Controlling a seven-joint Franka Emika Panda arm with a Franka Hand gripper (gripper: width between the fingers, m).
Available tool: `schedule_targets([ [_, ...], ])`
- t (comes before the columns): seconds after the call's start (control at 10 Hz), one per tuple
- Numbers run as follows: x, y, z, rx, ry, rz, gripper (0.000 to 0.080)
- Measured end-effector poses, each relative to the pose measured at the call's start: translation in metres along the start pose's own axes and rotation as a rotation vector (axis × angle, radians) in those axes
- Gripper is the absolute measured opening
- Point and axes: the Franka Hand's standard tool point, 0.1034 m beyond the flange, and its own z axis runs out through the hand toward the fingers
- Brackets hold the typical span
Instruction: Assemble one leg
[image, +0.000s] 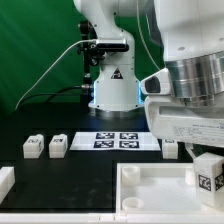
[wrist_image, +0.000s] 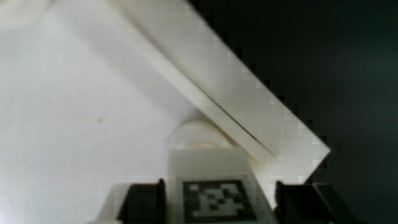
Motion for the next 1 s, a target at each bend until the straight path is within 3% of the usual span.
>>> schedule_targets([
  [0.1,0.0008,-0.0016,0.0011,0.035,-0.039,0.271,0.0296],
  [0.3,-0.0012,-0.003,0.0014,0.039,-0.046,0.324,0.0296],
  [0.5,-0.001,-0.0025,0.0016,0.039,-0.044,0.255,0.0556],
  [0.6,-0.0012,-0.0022,0.0018,0.038,-0.043,0.237,0.0556],
  [0.7,-0.0009,-0.0007,0.0023,0.033,-0.037,0.094,0.063],
  [0.9,-0.0005,-0.0005,-0.0016,-0.011,-0.022,-0.303,0.0644],
  [1.0,-0.0001,0.0001,-0.0032,-0.008,-0.013,-0.416,0.0644],
])
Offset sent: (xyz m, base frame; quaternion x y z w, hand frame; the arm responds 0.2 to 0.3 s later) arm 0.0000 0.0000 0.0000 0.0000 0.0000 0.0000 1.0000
